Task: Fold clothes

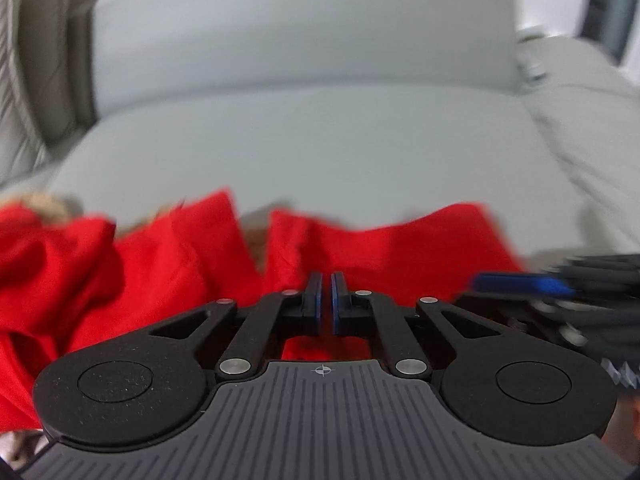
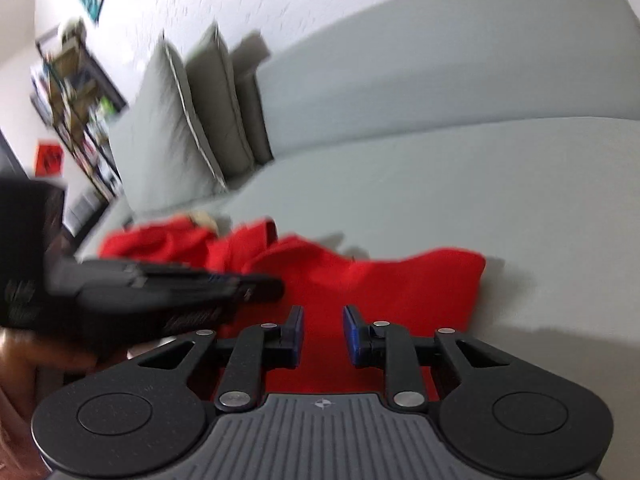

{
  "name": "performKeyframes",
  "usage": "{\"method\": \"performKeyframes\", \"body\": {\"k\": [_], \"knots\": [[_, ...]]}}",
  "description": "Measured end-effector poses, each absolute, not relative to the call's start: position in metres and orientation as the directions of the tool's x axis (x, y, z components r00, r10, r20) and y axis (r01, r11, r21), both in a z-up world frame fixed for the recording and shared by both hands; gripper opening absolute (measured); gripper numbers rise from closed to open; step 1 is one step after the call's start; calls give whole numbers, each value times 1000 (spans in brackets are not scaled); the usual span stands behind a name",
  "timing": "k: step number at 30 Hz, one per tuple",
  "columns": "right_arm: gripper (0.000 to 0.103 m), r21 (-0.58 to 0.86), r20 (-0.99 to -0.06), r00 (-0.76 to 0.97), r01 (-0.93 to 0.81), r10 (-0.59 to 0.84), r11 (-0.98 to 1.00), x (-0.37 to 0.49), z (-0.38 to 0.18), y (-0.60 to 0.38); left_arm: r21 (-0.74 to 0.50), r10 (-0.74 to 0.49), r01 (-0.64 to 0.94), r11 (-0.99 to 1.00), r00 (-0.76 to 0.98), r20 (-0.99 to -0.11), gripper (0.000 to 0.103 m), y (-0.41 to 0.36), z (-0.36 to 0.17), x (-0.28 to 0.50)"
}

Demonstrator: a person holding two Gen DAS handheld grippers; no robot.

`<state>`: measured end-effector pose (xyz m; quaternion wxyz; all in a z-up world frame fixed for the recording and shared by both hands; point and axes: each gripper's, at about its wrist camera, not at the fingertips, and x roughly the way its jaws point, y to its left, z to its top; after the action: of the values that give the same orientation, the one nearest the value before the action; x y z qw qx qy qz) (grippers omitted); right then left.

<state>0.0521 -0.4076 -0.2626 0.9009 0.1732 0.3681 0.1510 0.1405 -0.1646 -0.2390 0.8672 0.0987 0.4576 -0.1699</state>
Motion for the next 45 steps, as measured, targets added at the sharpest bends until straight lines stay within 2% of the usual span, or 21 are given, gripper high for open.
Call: {"method": "performKeyframes", "body": {"k": [2, 3, 4, 6, 8, 11, 14, 19, 22, 26, 30, 32, 38, 41, 45], "knots": [[11, 386, -654, 673, -97, 346, 917, 56, -273, -411, -26, -209, 343, 939, 508, -836, 6, -160, -244, 146], [3, 385, -663, 673, -69, 328, 920, 57, -276, -415, -40, -212, 327, 944, 509, -834, 6, -159, -241, 147], [2, 400, -660, 686, -23, 306, 916, 56, -276, -425, -44, -215, 321, 946, 520, -827, 6, -158, -237, 145], [3, 399, -660, 709, 49, 250, 916, 51, -273, -437, -44, -225, 320, 946, 553, -802, 7, -154, -227, 137], [24, 411, -667, 719, 138, 194, 901, 42, -270, -453, -37, -234, 327, 944, 586, -776, 11, -143, -211, 127], [25, 491, -663, 719, 206, 210, 846, 27, -267, -472, -38, -253, 343, 939, 610, -751, 22, -126, -192, 109], [25, 498, -637, 736, 164, 231, 851, 9, -252, -464, -91, -300, 364, 927, 574, -762, 23, -107, -172, 79], [25, 520, -650, 697, 120, 301, 845, -13, -231, -429, -164, -359, 394, 905, 494, -792, 28, -107, -168, 40], [25, 451, -682, 659, 39, 316, 892, -27, -216, -393, -180, -371, 408, 895, 458, -808, 28, -120, -177, 23], [25, 352, -729, 624, -12, 282, 936, -34, -218, -361, -135, -331, 422, 896, 436, -837, 28, -134, -199, 17], [12, 236, -772, 599, -38, 211, 971, -39, -229, -345, -132, -320, 430, 893, 401, -859, 29, -132, -211, 26], [12, 190, -790, 587, -38, 176, 981, -45, -227, -343, -124, -314, 441, 889, 389, -866, 28, -131, -212, 25], [13, 159, -836, 535, 21, 123, 987, -71, -218, -355, -114, -296, 442, 890, 367, -882, 27, -124, -201, 12], [26, 161, -828, 547, 28, 119, 987, -82, -204, -358, -173, -358, 454, 874, 360, -861, 31, -115, -188, 1], [27, 223, -792, 593, 60, 145, 973, -94, -193, -364, -154, -362, 467, 871, 395, -845, 38, -110, -178, -11]]}}
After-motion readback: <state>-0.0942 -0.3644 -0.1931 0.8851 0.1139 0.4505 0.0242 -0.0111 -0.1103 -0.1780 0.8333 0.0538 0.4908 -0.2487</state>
